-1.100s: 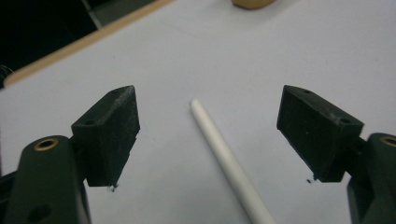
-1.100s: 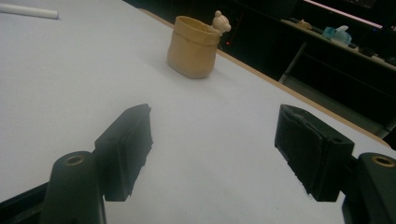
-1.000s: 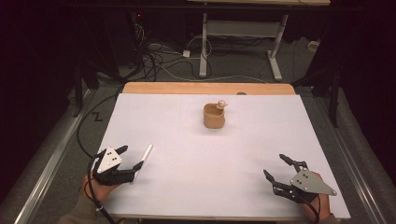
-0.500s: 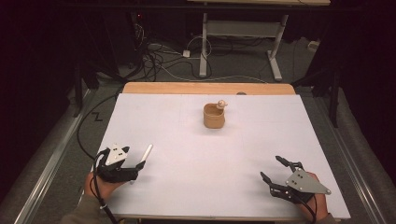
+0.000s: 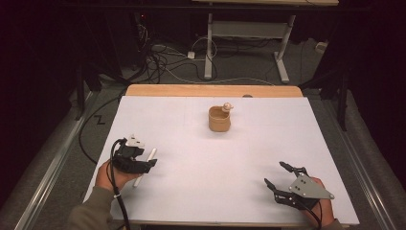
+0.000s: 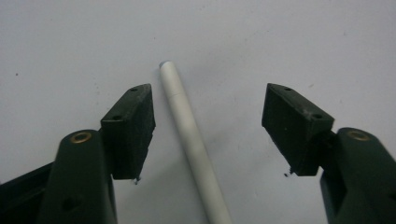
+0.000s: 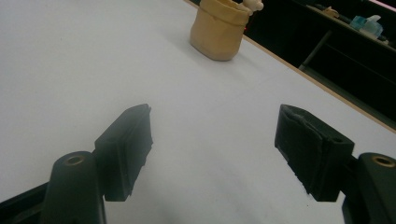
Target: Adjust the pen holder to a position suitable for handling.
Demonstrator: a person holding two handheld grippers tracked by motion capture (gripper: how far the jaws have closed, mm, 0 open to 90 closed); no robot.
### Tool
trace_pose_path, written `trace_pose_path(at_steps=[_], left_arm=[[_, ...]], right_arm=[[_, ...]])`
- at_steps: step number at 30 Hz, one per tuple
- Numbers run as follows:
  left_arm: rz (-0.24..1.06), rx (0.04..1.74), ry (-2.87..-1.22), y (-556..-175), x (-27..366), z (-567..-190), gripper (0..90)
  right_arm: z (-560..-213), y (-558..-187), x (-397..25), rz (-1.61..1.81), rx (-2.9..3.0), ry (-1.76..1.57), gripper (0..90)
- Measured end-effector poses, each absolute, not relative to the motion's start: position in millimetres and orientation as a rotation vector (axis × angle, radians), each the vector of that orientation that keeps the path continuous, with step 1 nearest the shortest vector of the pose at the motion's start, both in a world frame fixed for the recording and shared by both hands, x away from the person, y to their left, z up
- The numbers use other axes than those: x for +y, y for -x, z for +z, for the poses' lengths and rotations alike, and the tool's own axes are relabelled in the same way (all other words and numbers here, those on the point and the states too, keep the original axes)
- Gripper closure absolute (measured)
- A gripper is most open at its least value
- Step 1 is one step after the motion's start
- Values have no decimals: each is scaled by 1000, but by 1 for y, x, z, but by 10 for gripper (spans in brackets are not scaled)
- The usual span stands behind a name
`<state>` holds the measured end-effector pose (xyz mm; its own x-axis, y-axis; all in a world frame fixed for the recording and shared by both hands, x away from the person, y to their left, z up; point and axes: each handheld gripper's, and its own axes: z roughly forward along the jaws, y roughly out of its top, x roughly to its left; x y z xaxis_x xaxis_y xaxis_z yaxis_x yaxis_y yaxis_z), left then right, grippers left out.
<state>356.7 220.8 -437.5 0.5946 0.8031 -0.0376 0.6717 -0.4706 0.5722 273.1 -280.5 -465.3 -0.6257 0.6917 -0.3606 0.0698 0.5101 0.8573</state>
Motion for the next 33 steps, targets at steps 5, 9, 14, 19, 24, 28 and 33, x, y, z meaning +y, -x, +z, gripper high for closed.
trace_pose_path(at_steps=[5, 9, 14, 19, 24, 28, 33], left_arm=[[268, 1207, -2277, -367, 224, -445, 335], [234, 1241, -2271, -371, 227, -454, 350], [231, 1244, -2268, -373, 228, -456, 363], [245, 1245, -2256, -374, 228, -456, 363], [286, 1167, -2254, -376, 215, -447, 363], [290, 1062, -2257, -386, 193, -439, 362], [306, 905, -2279, -406, 161, -422, 362]], right_arm=[[-464, -274, -282, 1126, 2031, -623, 275], [-464, -275, -283, 1130, 2032, -624, 275], [-465, -273, -281, 1130, 2036, -623, 275], [-465, -274, -280, 1125, 2040, -618, 275], [-465, -274, -281, 1128, 2038, -624, 275], [-465, -274, -281, 1129, 2038, -619, 275], [-465, -274, -281, 1128, 2042, -620, 275]])
